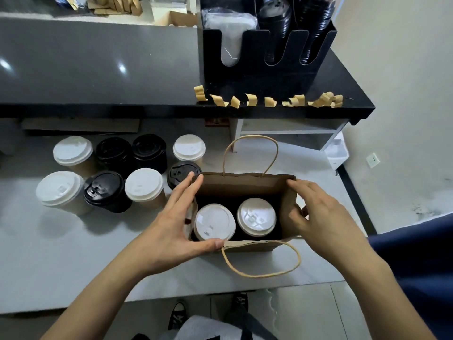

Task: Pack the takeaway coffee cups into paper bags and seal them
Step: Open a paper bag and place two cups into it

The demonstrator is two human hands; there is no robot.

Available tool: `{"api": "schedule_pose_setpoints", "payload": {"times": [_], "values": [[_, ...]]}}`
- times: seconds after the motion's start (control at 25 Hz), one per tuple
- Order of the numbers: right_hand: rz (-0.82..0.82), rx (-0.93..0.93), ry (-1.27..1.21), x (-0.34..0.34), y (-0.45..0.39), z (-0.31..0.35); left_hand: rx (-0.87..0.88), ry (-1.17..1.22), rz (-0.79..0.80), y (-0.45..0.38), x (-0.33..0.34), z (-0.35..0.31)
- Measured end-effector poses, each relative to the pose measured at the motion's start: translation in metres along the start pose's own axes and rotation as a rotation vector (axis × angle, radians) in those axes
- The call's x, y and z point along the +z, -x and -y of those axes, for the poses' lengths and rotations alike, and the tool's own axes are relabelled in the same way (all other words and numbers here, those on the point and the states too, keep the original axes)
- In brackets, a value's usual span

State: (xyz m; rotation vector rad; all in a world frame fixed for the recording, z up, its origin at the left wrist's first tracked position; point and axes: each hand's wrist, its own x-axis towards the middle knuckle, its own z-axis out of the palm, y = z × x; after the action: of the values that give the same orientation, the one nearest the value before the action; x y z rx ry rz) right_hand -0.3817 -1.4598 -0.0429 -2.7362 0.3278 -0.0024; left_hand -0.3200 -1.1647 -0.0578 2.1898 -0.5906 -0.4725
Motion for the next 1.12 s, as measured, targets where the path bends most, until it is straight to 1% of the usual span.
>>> {"api": "schedule_pose_setpoints", "payload": {"times": [0.16,0.32,0.56,0.72,0.92,1.12], "values": [[0.016,-0.064,-0.04,-0.009,-0.016,-0.027,-0.044,-0.015,-0.043,-0.019,0.013,-0.016],[0.038,-0.131,-0.031,-0.015,-0.026,-0.04,-0.086,-0.018,-0.07,-0.025,0.017,-0.025],[0.067,-0.17,-0.032,-0.017,-0.026,-0.041,-0.107,-0.041,-0.131,-0.018,0.016,-0.031],[0.084,-0.167,-0.051,-0.024,-0.024,-0.038,-0.082,-0.072,-0.128,-0.022,0.008,-0.034],[0.026,-0.171,-0.085,-0.04,-0.026,-0.035,0.013,-0.113,-0.192,-0.03,-0.006,-0.044],[-0.098,-0.184,-0.14,-0.057,-0.039,-0.028,0.065,-0.192,-0.198,-0.043,-0.02,-0.057]]}}
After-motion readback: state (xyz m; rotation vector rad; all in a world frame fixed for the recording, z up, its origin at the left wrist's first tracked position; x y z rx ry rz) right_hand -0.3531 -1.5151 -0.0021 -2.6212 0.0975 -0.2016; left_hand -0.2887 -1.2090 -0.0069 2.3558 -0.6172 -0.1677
